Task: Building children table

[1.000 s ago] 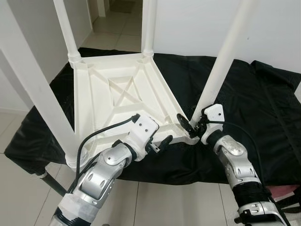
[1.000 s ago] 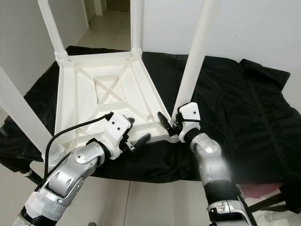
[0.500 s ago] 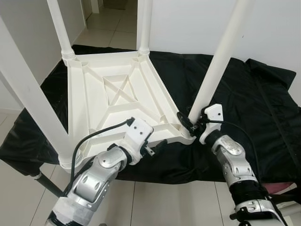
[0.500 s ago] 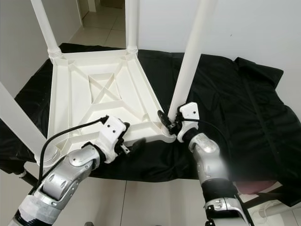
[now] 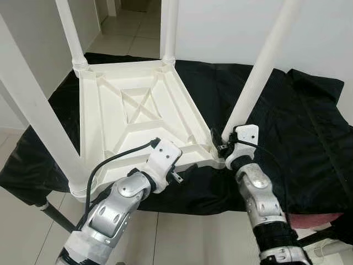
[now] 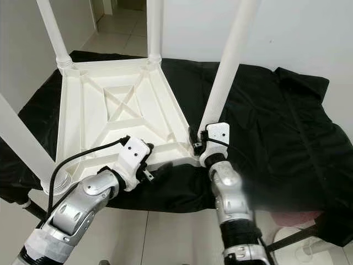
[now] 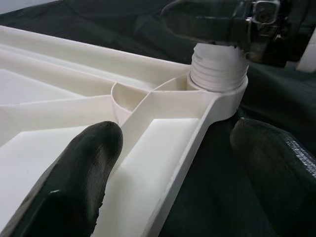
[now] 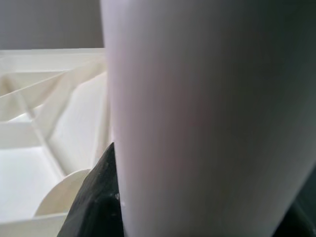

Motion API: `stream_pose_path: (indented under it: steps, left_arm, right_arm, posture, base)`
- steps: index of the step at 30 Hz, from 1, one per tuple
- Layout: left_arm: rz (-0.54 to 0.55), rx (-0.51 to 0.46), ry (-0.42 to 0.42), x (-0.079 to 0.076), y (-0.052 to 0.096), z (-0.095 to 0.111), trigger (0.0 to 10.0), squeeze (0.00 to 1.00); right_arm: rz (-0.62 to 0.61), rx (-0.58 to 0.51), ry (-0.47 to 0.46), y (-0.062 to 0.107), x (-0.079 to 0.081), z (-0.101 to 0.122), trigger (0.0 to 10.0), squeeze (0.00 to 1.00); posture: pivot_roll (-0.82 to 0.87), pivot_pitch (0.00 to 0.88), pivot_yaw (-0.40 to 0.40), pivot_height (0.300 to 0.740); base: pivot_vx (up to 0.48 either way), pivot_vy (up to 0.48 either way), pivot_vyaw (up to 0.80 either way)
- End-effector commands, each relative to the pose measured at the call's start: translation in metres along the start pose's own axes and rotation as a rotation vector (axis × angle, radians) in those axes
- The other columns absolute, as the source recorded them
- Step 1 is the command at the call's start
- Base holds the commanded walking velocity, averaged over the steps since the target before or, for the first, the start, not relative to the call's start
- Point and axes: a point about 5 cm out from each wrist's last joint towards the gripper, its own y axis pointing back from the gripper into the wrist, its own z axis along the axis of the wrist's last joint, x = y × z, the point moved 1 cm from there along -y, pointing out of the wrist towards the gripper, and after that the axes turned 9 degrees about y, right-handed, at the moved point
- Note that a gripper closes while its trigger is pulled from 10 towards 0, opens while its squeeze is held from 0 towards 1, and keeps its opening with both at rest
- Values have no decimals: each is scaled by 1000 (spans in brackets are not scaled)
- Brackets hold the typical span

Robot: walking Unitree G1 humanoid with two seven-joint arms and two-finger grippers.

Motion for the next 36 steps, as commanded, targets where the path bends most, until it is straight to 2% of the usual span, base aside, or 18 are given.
stream_pose_path:
  steps: [1,6,9,10,14,15,16,17,20,25,30,31,32,33,35,36]
  left_arm:
    - [13,2,-16,2,-1,0,10000,0]
    - [19,2,-13,4,-2,-1,10000,0]
    - [20,-4,-15,4,-3,0,10000,0]
    - [24,-18,-13,4,-4,2,10000,0]
    - [21,-25,-19,3,-4,3,10000,0]
    - [18,-24,-19,3,-5,3,10000,0]
    - [18,-24,-19,3,-5,3,10000,0]
    - [15,-22,-20,4,-5,3,10000,0]
    - [9,-19,-18,5,-5,4,10000,0]
    - [1,-21,-27,4,-3,5,10000,0]
    - [-9,-22,-27,3,0,5,10000,0]
    - [-9,-20,-26,2,-1,4,10000,0]
    - [-9,-20,-26,2,-1,4,10000,0]
    - [-9,-20,-26,1,-1,3,10000,0]
    - [-17,-23,-31,-2,-2,4,10000,0]
    - [-17,-23,-31,-2,-2,4,10000,0]
  right_arm:
    - [-62,106,-2,9,-3,-19,10000,0]
    - [-157,148,-32,16,2,-20,10000,0]
    - [-160,159,-49,18,8,-20,10000,0]
    - [-142,152,-54,20,16,-17,10000,0]
    - [-123,138,-37,19,16,-14,10000,0]
    - [-124,136,-32,19,16,-14,10000,733]
    - [-124,136,-32,19,16,-14,10000,733]
    - [-123,123,-45,19,15,-12,10000,1000]
    - [-132,108,-65,19,12,-9,10000,1000]
    - [-104,81,-12,20,6,-5,10000,1000]
    - [-9,52,10,21,-2,-3,10000,1000]
    - [22,59,31,21,-4,-5,10000,898]
    - [22,59,31,21,-4,-5,10000,898]
    - [45,76,29,20,-6,-9,10000,0]
    - [122,61,48,17,-9,-10,10000,0]
    - [122,61,48,17,-9,-10,10000,0]
  posture:
    - [0,76,-59,740]
    - [-4,72,-65,740]
    - [6,66,-75,740]
    - [4,61,-71,740]
    - [9,58,-70,740]
    - [10,56,-69,740]
    - [10,56,-69,740]
    - [13,52,-67,740]
    - [15,51,-64,740]
    - [21,58,-68,740]
    - [23,62,-73,740]
    - [26,62,-72,740]
    - [26,62,-72,740]
    - [29,59,-72,740]
    - [29,60,-69,740]
    - [29,60,-69,740]
  base:
    - [0,0,0]
    - [0,0,0]
    - [0,0,0]
    - [0,0,0]
    - [0,0,0]
    - [0,0,0]
    - [0,0,0]
    - [0,0,0]
    - [0,0,0]
    - [0,0,0]
    - [0,0,0]
    - [0,0,0]
    - [0,0,0]
    - [0,0,0]
    - [0,0,0]
    - [0,0,0]
